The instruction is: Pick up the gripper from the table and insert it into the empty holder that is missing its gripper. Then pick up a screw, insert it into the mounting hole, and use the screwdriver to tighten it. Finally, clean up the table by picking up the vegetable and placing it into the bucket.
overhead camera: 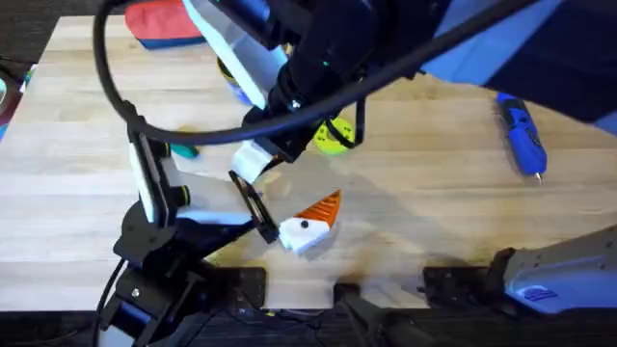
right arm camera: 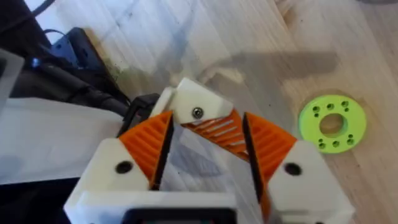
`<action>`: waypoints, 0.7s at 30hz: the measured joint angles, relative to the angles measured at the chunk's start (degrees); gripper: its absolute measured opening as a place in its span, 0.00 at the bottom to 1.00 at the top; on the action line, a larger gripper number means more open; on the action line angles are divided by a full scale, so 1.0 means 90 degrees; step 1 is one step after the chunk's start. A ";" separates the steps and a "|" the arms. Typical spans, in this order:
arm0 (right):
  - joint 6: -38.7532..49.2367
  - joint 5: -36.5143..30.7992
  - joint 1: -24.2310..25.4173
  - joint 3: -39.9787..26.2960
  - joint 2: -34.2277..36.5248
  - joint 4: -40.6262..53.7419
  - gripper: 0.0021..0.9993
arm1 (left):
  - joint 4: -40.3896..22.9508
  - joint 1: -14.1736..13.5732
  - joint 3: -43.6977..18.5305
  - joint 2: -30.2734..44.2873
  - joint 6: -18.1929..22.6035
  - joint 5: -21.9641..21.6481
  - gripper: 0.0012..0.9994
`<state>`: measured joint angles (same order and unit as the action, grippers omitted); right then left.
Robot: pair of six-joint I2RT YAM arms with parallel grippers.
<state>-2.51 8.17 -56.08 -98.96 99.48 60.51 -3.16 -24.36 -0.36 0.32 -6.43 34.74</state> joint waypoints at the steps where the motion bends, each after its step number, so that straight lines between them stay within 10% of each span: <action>1: -0.0003 -0.0056 0.0022 -0.0020 0.0000 0.0024 0.75 | 0.0000 0.0000 0.0000 0.0000 0.0002 0.0000 0.99; 5: -0.0007 -0.0147 0.0112 -0.0220 -0.0052 0.0332 0.98 | 0.0000 0.0000 0.0000 0.0000 0.0003 0.0002 0.99; 17: 0.0166 -0.0146 0.1702 -0.0689 -0.1705 0.1560 0.99 | 0.0000 0.0000 0.0000 0.0000 0.0004 0.0002 0.99; 21: 0.0338 0.0372 0.3005 0.0621 -0.3012 0.1429 0.99 | 0.0002 0.0000 0.0000 0.0000 0.0005 0.0002 0.99</action>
<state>0.53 11.52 -29.03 -93.36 72.38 73.37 -3.14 -24.36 -0.36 0.32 -6.39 34.76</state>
